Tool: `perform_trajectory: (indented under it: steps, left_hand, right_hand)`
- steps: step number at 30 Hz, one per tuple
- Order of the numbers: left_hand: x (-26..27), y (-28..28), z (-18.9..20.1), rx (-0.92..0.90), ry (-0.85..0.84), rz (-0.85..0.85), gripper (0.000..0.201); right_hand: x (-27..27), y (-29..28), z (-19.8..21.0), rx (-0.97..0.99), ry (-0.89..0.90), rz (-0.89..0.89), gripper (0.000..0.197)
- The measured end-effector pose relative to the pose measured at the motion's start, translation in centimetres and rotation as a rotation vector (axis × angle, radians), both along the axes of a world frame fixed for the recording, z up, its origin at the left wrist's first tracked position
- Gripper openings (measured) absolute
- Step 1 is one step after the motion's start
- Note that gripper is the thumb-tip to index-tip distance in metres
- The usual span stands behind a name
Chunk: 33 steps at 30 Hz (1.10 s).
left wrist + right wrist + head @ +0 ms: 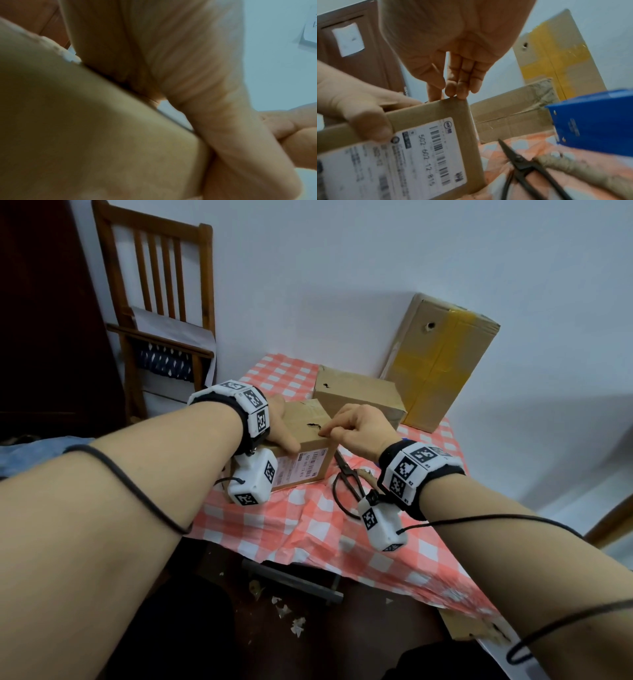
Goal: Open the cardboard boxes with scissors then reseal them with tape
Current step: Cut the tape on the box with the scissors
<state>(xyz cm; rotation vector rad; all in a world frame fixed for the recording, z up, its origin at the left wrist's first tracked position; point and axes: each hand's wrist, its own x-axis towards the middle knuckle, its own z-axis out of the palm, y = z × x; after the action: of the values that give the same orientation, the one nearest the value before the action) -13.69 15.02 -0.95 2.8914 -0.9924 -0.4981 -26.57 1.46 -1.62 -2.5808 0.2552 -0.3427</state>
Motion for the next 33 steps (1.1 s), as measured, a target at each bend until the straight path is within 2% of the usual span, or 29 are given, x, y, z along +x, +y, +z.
perform_trajectory:
  steps: [3,5,7,9,12,17,20,21,23,25,26,27,29,31,33]
  left_hand:
    - [-0.2,0.0,0.2,0.007,0.002,-0.007,0.11]
    - [-0.3,0.0,0.2,0.008,0.002,-0.003,0.118]
    - [-0.3,0.0,0.2,0.008,-0.002,0.001,0.12]
    - [-0.5,0.0,0.1,0.004,-0.002,-0.001,0.116]
    - [-0.6,0.0,0.1,0.002,0.001,0.006,0.109]
    - [-0.9,0.1,0.4,0.015,-0.038,-0.011,0.117]
    - [-1.2,0.0,0.4,0.011,-0.053,-0.027,0.101]
    - [-1.3,0.0,0.4,0.012,-0.069,-0.038,0.096]
    - [-1.7,0.0,0.4,0.023,-0.115,-0.057,0.091]
    - [-2.1,-0.1,0.5,0.032,-0.153,-0.066,0.095]
    - [-2.3,-0.2,0.4,0.039,-0.169,-0.068,0.099]
    - [-2.5,-0.2,0.4,0.044,-0.18,-0.067,0.103]
    - [-2.9,-0.2,0.2,0.046,-0.195,-0.063,0.107]
    - [-3.1,-0.2,0.0,0.047,-0.219,-0.06,0.108]
    - [-3.4,-0.3,-0.1,0.045,-0.226,-0.062,0.108]
  right_hand:
    - [0.0,0.4,0.5,-0.134,0.061,0.029,0.024]
    - [0.2,0.5,0.5,-0.107,0.062,0.003,0.024]
    - [0.2,0.6,0.4,0.008,0.046,-0.054,0.023]
    - [0.0,0.6,0.3,0.074,0.019,-0.077,0.023]
    - [-0.1,0.9,0.2,0.052,0.013,-0.044,0.022]
    - [0.2,0.7,0.4,0.075,0.063,-0.057,0.021]
    - [0.5,0.8,0.4,0.107,0.062,-0.072,0.018]
    - [0.7,0.8,0.4,0.097,0.05,-0.088,0.021]
    - [1.1,0.6,0.3,0.079,0.062,-0.167,0.05]
    - [1.3,0.6,0.2,0.156,0.13,-0.264,0.081]
    - [1.3,0.7,0.1,0.221,0.16,-0.293,0.086]
    - [1.2,0.9,-0.1,0.298,0.174,-0.3,0.084]
    - [1.3,1.2,-0.8,0.399,0.163,-0.268,0.061]
    - [1.1,1.3,-0.9,0.383,0.135,-0.247,0.039]
    - [1.0,0.9,-0.8,0.429,0.122,-0.263,0.03]
